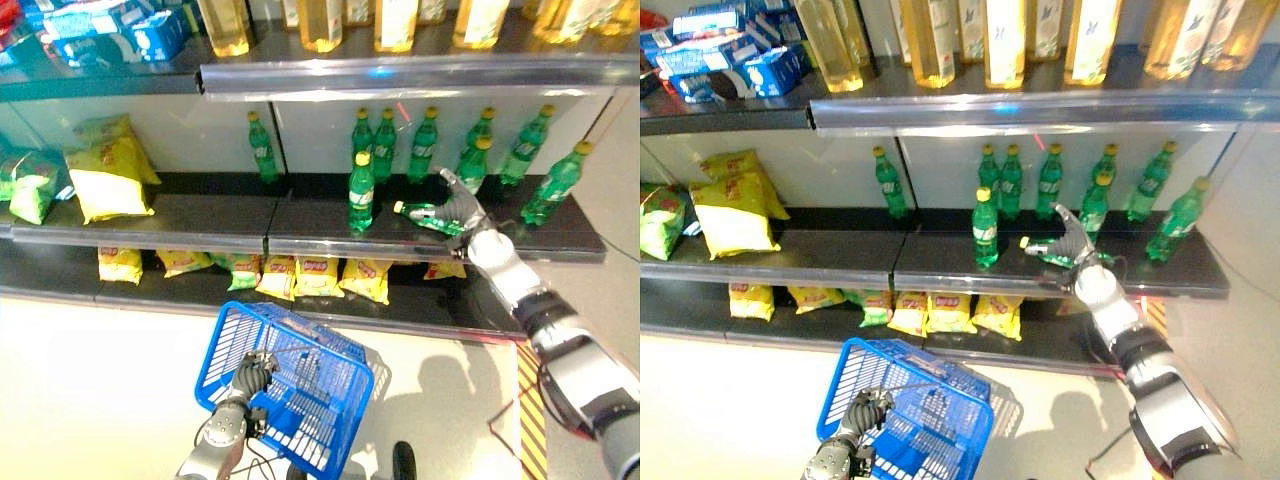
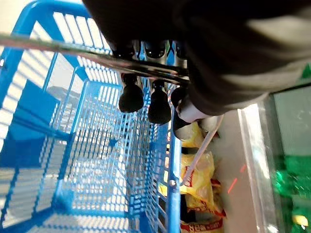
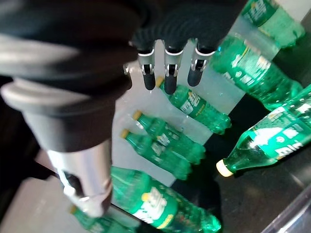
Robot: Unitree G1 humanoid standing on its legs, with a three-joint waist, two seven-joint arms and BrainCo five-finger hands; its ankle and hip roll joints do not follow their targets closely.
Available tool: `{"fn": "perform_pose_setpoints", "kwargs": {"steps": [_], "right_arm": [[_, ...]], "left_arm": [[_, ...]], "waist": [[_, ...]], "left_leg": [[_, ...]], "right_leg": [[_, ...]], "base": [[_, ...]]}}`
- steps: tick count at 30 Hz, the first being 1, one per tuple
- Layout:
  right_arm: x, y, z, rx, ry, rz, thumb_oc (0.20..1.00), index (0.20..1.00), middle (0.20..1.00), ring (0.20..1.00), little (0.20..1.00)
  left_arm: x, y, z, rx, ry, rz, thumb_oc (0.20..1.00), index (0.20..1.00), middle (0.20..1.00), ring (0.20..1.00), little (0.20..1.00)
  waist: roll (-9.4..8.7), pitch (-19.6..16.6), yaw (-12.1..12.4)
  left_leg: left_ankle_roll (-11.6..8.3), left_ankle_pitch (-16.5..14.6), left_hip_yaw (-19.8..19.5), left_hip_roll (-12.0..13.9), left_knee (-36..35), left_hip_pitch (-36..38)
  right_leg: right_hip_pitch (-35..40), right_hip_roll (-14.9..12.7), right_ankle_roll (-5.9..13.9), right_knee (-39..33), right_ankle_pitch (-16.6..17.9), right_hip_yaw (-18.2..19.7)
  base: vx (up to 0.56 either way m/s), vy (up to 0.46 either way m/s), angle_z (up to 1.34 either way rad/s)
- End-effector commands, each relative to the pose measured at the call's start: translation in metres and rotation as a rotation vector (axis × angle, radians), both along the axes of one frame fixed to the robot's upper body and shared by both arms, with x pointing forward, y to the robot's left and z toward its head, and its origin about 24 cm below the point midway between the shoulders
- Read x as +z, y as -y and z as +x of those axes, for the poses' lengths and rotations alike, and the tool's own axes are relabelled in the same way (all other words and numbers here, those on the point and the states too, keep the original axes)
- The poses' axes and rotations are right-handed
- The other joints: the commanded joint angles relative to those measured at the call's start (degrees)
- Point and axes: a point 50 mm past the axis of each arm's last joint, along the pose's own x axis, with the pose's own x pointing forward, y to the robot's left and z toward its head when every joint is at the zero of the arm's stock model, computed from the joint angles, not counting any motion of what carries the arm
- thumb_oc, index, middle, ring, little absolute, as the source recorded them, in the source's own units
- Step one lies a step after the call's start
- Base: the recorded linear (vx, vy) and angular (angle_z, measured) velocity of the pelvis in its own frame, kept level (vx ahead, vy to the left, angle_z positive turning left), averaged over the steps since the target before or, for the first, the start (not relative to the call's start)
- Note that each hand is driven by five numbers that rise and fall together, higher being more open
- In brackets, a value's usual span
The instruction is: Pick up the snacks into the basket
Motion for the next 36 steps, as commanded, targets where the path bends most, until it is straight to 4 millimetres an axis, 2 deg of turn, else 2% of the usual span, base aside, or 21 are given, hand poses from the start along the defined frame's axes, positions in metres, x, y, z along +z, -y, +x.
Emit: {"fn": "perform_pose_setpoints", "kwargs": {"steps": [1, 5, 13, 26, 29, 36], "right_arm": [[0.033, -0.007, 0.004, 0.005, 0.098, -0.016, 1.0, 1.0, 1.0, 1.0, 1.0], [0.037, -0.012, 0.006, 0.014, 0.097, -0.061, 1.0, 1.0, 1.0, 1.0, 1.0], [0.047, -0.017, 0.006, 0.025, 0.13, -0.094, 1.0, 1.0, 1.0, 1.0, 1.0], [0.067, -0.011, 0.006, -0.009, 0.195, -0.044, 1.0, 1.0, 1.0, 1.0, 1.0], [0.078, -0.007, 0.008, -0.049, 0.214, 0.005, 1.0, 1.0, 1.0, 1.0, 1.0], [0.095, -0.016, 0.007, -0.03, 0.259, -0.039, 1.0, 1.0, 1.0, 1.0, 1.0]], "left_arm": [[0.057, 0.006, 0.03, -0.059, 0.288, -0.014, 0.2, 0.2, 0.2, 0.2, 0.2], [0.06, 0.013, 0.029, -0.091, 0.301, -0.032, 0.2, 0.2, 0.2, 0.2, 0.2], [0.056, 0.017, 0.023, -0.111, 0.288, -0.04, 0.2, 0.2, 0.2, 0.2, 0.2], [0.064, 0.019, 0.023, -0.129, 0.327, -0.042, 0.2, 0.2, 0.2, 0.2, 0.2], [0.068, 0.022, 0.022, -0.15, 0.341, -0.056, 0.2, 0.2, 0.2, 0.2, 0.2], [0.07, 0.027, 0.019, -0.181, 0.349, -0.065, 0.2, 0.2, 0.2, 0.2, 0.2]], "waist": [[-2.41, 0.2, 1.1], [-1.25, 1.7, 1.9], [0.14, 3.3, 2.6], [1.9, 4.8, 2.9], [2.6, 5.3, 3.3], [3.44, 6.6, 3.3]], "left_leg": [[1.55, -2.6, -2.1, -3.1, 1.6, -2.6], [1.41, -2.0, -3.3, -3.0, 2.2, -4.2], [1.11, -1.6, -4.6, -3.2, 2.4, -5.8], [1.02, -1.1, -4.8, -3.6, 2.3, -7.4], [0.84, -0.7, -4.7, -3.7, 2.2, -8.6], [0.38, 0.1, -4.8, -3.7, 2.2, -9.9]], "right_leg": [[-4.2, -2.8, 3.44, 15.6, -13.1, -1.1], [-5.5, -3.0, 3.01, 17.1, -13.9, -2.1], [-7.1, -3.5, 2.91, 18.8, -14.6, -2.8], [-10.2, -4.6, 2.97, 21.2, -15.1, -2.4], [-12.1, -4.7, 2.87, 22.2, -15.2, -2.2], [-14.3, -5.0, 2.73, 24.3, -15.8, -2.2]], "base": [[-0.02, -0.035, 0.16], [0.0, -0.051, 0.17], [-0.01, -0.019, 0.11], [-0.01, 0.009, 0.04], [-0.01, -0.002, 0.01], [-0.02, -0.016, 0.0]]}}
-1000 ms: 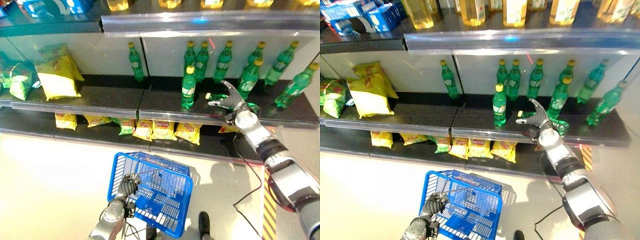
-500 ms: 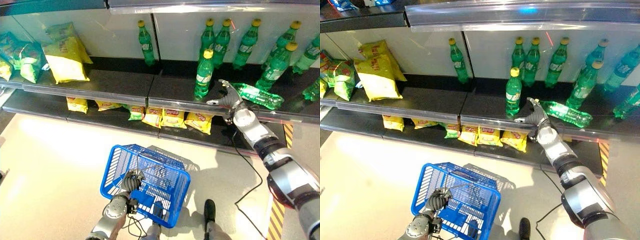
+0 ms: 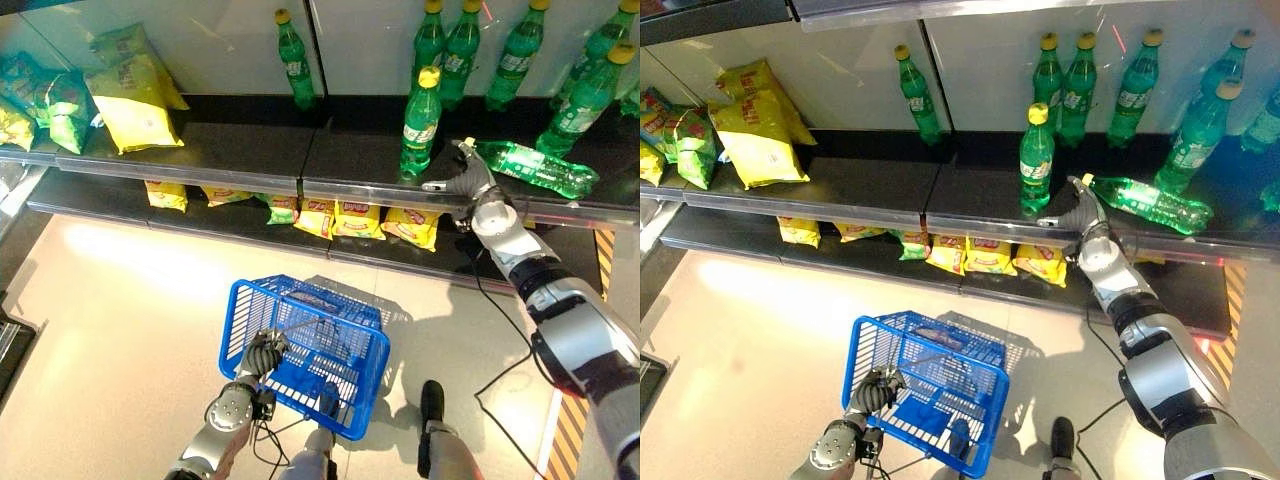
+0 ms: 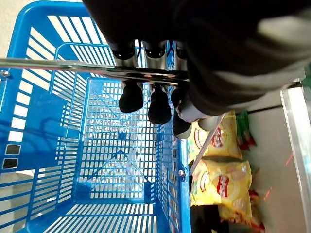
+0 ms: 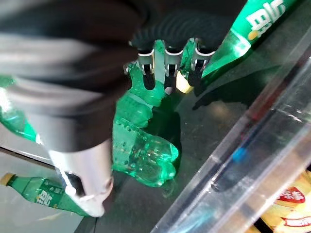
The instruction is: Pick up the snacks into the basket
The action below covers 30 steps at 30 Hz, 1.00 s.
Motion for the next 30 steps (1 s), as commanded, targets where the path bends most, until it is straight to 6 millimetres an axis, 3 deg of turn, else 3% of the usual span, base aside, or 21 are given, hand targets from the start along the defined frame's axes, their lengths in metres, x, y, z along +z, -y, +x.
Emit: {"fn": "perform_pose_setpoints", "kwargs": {"steps": [1, 11, 17, 24, 30], "right_arm": [[0.054, -0.019, -0.004, 0.062, 0.178, -0.068, 1.0, 1.0, 1.0, 1.0, 1.0], [0.071, -0.01, -0.008, 0.025, 0.225, -0.104, 1.0, 1.0, 1.0, 1.0, 1.0], [0.084, 0.005, -0.01, -0.037, 0.246, -0.083, 1.0, 1.0, 1.0, 1.0, 1.0], [0.096, 0.005, -0.012, -0.045, 0.278, -0.069, 1.0, 1.0, 1.0, 1.0, 1.0], [0.095, 0.008, -0.013, -0.055, 0.286, -0.055, 1.0, 1.0, 1.0, 1.0, 1.0]], "left_arm": [[0.045, 0.006, 0.009, -0.065, 0.233, -0.059, 0.2, 0.2, 0.2, 0.2, 0.2], [0.051, 0.008, 0.008, -0.081, 0.26, -0.069, 0.2, 0.2, 0.2, 0.2, 0.2], [0.054, 0.014, 0.008, -0.109, 0.27, -0.077, 0.2, 0.2, 0.2, 0.2, 0.2], [0.057, 0.019, 0.006, -0.14, 0.284, -0.076, 0.2, 0.2, 0.2, 0.2, 0.2], [0.058, 0.023, 0.004, -0.17, 0.287, -0.067, 0.2, 0.2, 0.2, 0.2, 0.2]], "waist": [[-1.44, 0.0, 0.6], [-0.32, 1.6, 1.0], [0.37, 2.4, 1.2], [0.74, 3.0, 1.6], [1.1, 3.3, 1.9]], "left_leg": [[-0.03, -0.9, -1.0, -0.8, -0.3, -1.1], [-0.45, -0.2, -1.8, -1.0, -0.4, -2.5], [-0.63, 0.0, -2.8, -1.4, -0.5, -2.8], [-0.77, 0.2, -3.6, -1.5, -0.4, -3.3], [-0.99, 0.4, -4.5, -1.7, -0.7, -3.5]], "right_leg": [[1.6, -0.2, 2.68, 2.2, -5.2, -0.2], [-1.3, -1.1, 2.48, 5.8, -6.5, -0.4], [-2.3, -2.0, 2.39, 8.2, -7.9, -0.9], [-3.9, -2.6, 2.48, 10.2, -8.4, -1.2], [-4.4, -3.2, 2.57, 11.7, -9.2, -1.6]], "base": [[-0.01, -0.019, 0.07], [-0.02, -0.031, 0.06], [-0.01, -0.034, 0.11], [-0.01, -0.01, 0.04], [0.0, -0.034, 0.05]]}}
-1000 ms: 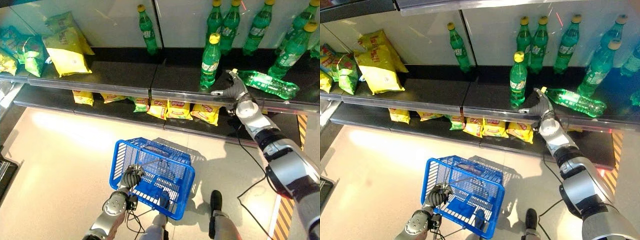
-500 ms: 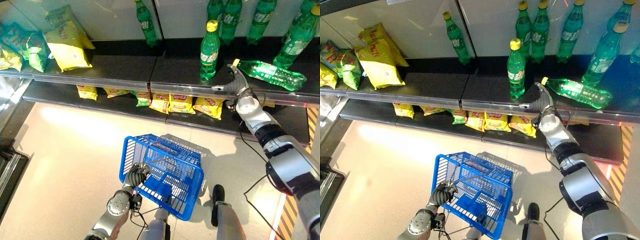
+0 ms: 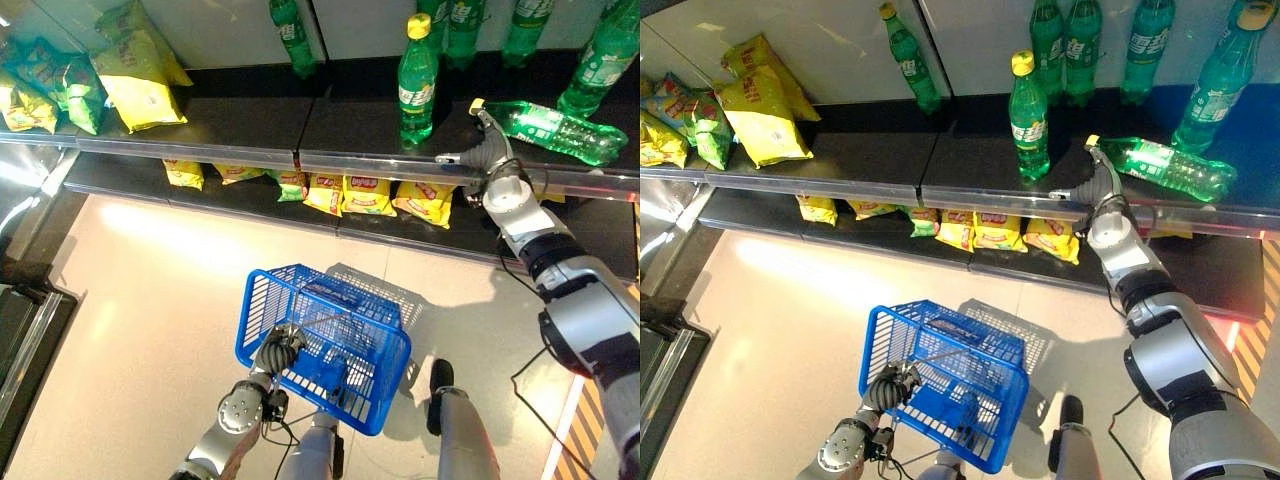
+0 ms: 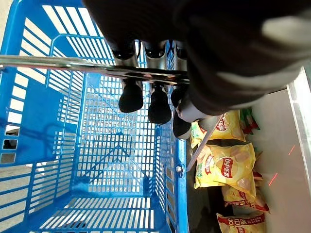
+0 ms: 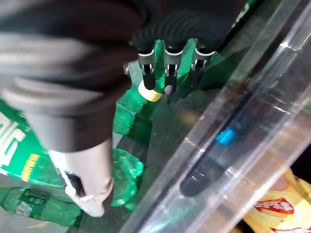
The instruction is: Pick up the snacks into the basket
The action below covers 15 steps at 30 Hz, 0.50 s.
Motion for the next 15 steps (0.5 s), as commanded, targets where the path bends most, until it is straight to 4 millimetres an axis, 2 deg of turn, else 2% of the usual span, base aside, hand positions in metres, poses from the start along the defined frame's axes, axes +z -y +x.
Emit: {"fn": "perform_pose_setpoints", "kwargs": {"steps": [1, 15], "right_arm": [[0.067, -0.007, -0.012, 0.038, 0.221, -0.047, 1.0, 1.0, 1.0, 1.0, 1.0], [0.078, -0.008, -0.019, 0.056, 0.285, -0.033, 1.0, 1.0, 1.0, 1.0, 1.0]], "left_arm": [[0.044, 0.011, 0.008, -0.097, 0.225, -0.042, 0.2, 0.2, 0.2, 0.2, 0.2], [0.039, 0.015, 0.005, -0.147, 0.201, -0.007, 0.2, 0.2, 0.2, 0.2, 0.2]], "waist": [[-0.79, 1.2, 1.7], [-1.17, 1.5, 2.9]], "left_leg": [[1.76, -1.4, -1.7, -1.6, -1.6, 1.3], [1.93, -1.6, -5.3, -2.6, -0.6, 1.0]], "right_leg": [[6.5, -1.5, 6.01, -4.2, -1.6, -0.8], [8.0, -2.9, 5.91, -2.9, -2.8, -3.3]], "base": [[0.0, -0.039, 0.11], [0.01, -0.028, 0.16]]}}
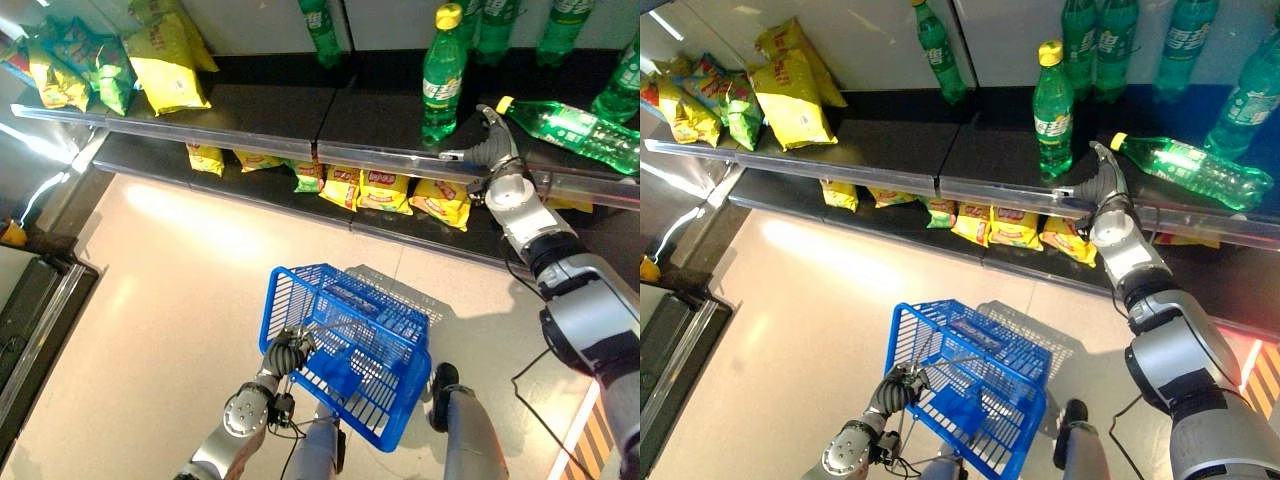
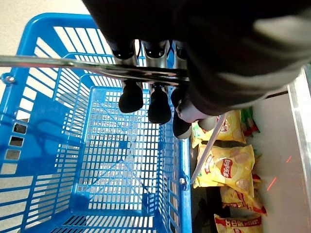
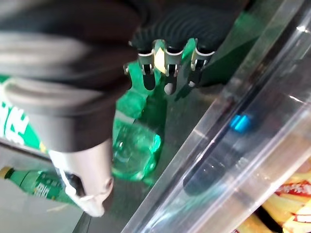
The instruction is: Pick up the snacks into the basket
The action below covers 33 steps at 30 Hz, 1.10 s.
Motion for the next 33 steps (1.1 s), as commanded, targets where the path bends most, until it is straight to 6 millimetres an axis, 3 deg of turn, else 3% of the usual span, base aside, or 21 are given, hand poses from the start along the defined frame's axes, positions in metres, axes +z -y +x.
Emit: {"fn": "perform_pose_setpoints", "kwargs": {"steps": [1, 9, 19, 25, 28, 29, 32, 33], "right_arm": [[0.072, -0.009, -0.018, 0.06, 0.263, -0.029, 1.0, 1.0, 1.0, 1.0, 1.0], [0.079, -0.008, -0.02, 0.066, 0.281, -0.014, 1.0, 1.0, 1.0, 1.0, 1.0], [0.08, 0.012, -0.024, 0.009, 0.276, -0.018, 1.0, 1.0, 1.0, 1.0, 1.0], [0.073, 0.017, -0.023, -0.006, 0.245, -0.022, 1.0, 1.0, 1.0, 1.0, 1.0], [0.07, 0.022, -0.023, -0.016, 0.238, -0.01, 1.0, 1.0, 1.0, 1.0, 1.0], [0.07, 0.022, -0.023, -0.016, 0.238, -0.01, 1.0, 1.0, 1.0, 1.0, 1.0], [0.065, 0.017, -0.02, -0.003, 0.218, -0.018, 1.0, 1.0, 1.0, 1.0, 1.0], [0.06, 0.012, -0.017, 0.011, 0.199, -0.023, 1.0, 1.0, 1.0, 1.0, 1.0]], "left_arm": [[0.038, 0.008, 0.008, -0.099, 0.195, -0.015, 0.2, 0.2, 0.2, 0.2, 0.2], [0.035, 0.008, 0.007, -0.124, 0.185, 0.006, 0.2, 0.2, 0.2, 0.2, 0.2], [0.037, 0.003, 0.007, -0.115, 0.193, 0.012, 0.2, 0.2, 0.2, 0.2, 0.2], [0.037, -0.001, 0.008, -0.088, 0.196, 0.007, 0.2, 0.2, 0.2, 0.2, 0.2], [0.039, -0.003, 0.008, -0.084, 0.202, -0.004, 0.2, 0.2, 0.2, 0.2, 0.2], [0.039, -0.003, 0.008, -0.084, 0.202, -0.004, 0.2, 0.2, 0.2, 0.2, 0.2], [0.039, -0.01, 0.007, -0.076, 0.203, 0.015, 0.2, 0.2, 0.2, 0.2, 0.2], [0.038, -0.014, 0.007, -0.064, 0.2, 0.026, 0.2, 0.2, 0.2, 0.2, 0.2]], "waist": [[-2.06, 1.2, 1.6], [-2.76, 0.8, 2.5], [-3.15, 0.0, 3.4], [-4.26, 0.1, 2.8], [-4.82, 0.5, 2.3], [-4.83, 0.5, 2.3], [-5.48, 0.4, 2.3], [-5.92, 0.5, 2.1]], "left_leg": [[3.14, -2.4, -0.8, -2.7, -0.8, 2.4], [3.35, -2.7, -2.1, -3.4, 0.1, 1.9], [3.3, -3.1, -3.3, -4.1, 0.7, 1.7], [2.81, -4.6, -0.9, -4.3, 4.7, 0.2], [1.78, -5.7, 5.3, -4.9, 10.5, -3.1], [1.78, -5.7, 5.3, -4.9, 10.5, -3.2], [2.9, -7.7, 6.8, -5.3, 12.3, -3.5], [4.09, -8.9, 7.2, -5.4, 12.6, -3.2]], "right_leg": [[8.7, -1.4, 7.47, -7.2, 0.3, 0.2], [10.0, -2.1, 7.74, -7.9, 0.7, -1.2], [11.9, -2.9, 7.83, -8.9, 0.8, -2.8], [13.8, -2.3, 7.86, -12.8, 2.2, -2.3], [14.8, -1.5, 7.61, -16.2, 3.8, -1.4], [14.8, -1.5, 7.61, -16.2, 3.8, -1.4], [14.4, -0.7, 7.61, -16.8, 4.5, -0.1], [15.2, -0.5, 8.06, -18.0, 5.2, 0.9]], "base": [[0.03, -0.014, 0.11], [0.03, 0.006, 0.15], [0.03, 0.011, 0.16], [0.01, 0.007, 0.03], [0.02, 0.049, 0.04], [0.06, 0.076, 0.01], [0.07, 0.053, -0.25], [0.06, 0.032, -0.45]]}}
